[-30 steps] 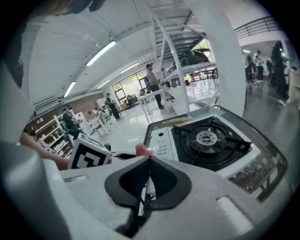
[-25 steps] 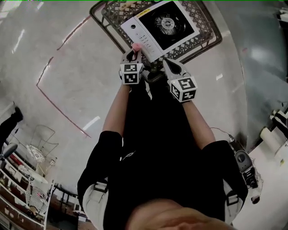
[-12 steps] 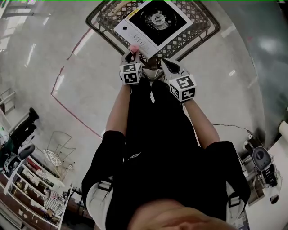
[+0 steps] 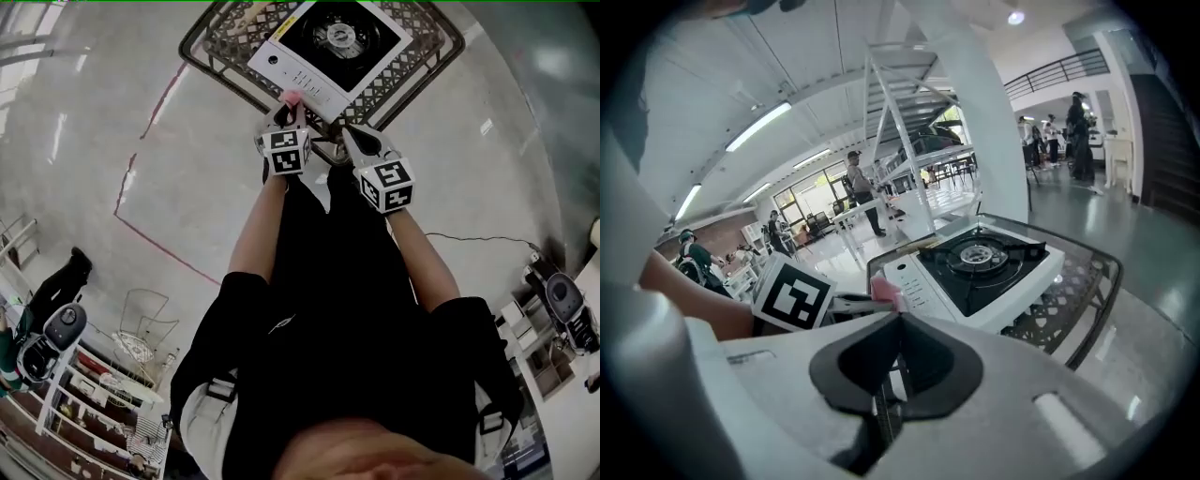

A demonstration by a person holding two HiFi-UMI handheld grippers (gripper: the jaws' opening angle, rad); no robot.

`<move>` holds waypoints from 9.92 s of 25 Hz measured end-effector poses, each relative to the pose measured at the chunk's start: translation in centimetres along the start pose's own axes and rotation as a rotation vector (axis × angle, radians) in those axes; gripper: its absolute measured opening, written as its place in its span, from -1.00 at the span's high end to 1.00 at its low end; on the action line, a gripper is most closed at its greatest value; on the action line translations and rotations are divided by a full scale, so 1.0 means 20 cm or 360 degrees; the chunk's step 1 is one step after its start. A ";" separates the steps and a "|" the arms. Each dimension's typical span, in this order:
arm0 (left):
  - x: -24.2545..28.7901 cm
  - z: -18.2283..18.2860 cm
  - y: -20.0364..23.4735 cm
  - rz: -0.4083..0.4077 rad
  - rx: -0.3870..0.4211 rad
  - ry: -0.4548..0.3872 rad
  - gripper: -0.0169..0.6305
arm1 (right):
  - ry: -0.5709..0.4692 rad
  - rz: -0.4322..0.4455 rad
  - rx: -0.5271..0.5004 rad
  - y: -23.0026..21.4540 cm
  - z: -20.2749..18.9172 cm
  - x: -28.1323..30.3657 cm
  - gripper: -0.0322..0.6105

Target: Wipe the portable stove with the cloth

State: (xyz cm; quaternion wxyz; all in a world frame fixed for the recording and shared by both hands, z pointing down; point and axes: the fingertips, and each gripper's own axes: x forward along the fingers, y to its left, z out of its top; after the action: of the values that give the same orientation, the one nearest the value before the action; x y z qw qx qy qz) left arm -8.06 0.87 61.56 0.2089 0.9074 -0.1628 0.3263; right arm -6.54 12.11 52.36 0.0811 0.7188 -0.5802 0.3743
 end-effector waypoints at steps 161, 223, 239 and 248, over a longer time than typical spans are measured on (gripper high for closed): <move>1.31 1.22 -0.14 -0.1052 0.0907 0.0387 0.85 | -0.0429 -0.0822 0.0949 -0.42 0.71 0.70 0.89; -0.76 1.40 0.11 -0.1255 0.0893 -0.0385 0.85 | -0.0935 -0.1534 0.0326 0.53 1.09 -0.20 0.89; -1.39 1.32 -0.15 -0.1239 0.0904 -0.0702 0.85 | -0.1170 -0.1480 0.0120 0.89 1.01 -0.70 0.89; -1.54 1.30 -0.12 -0.1189 0.0850 -0.0741 0.85 | -0.1197 -0.1458 0.0037 1.04 1.01 -0.78 0.89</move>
State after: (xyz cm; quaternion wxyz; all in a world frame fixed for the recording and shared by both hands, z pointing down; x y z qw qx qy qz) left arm -16.03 -4.67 22.36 0.0303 0.9740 0.2192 0.0489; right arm -16.92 6.59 21.57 0.0153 0.9802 -0.1955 0.0269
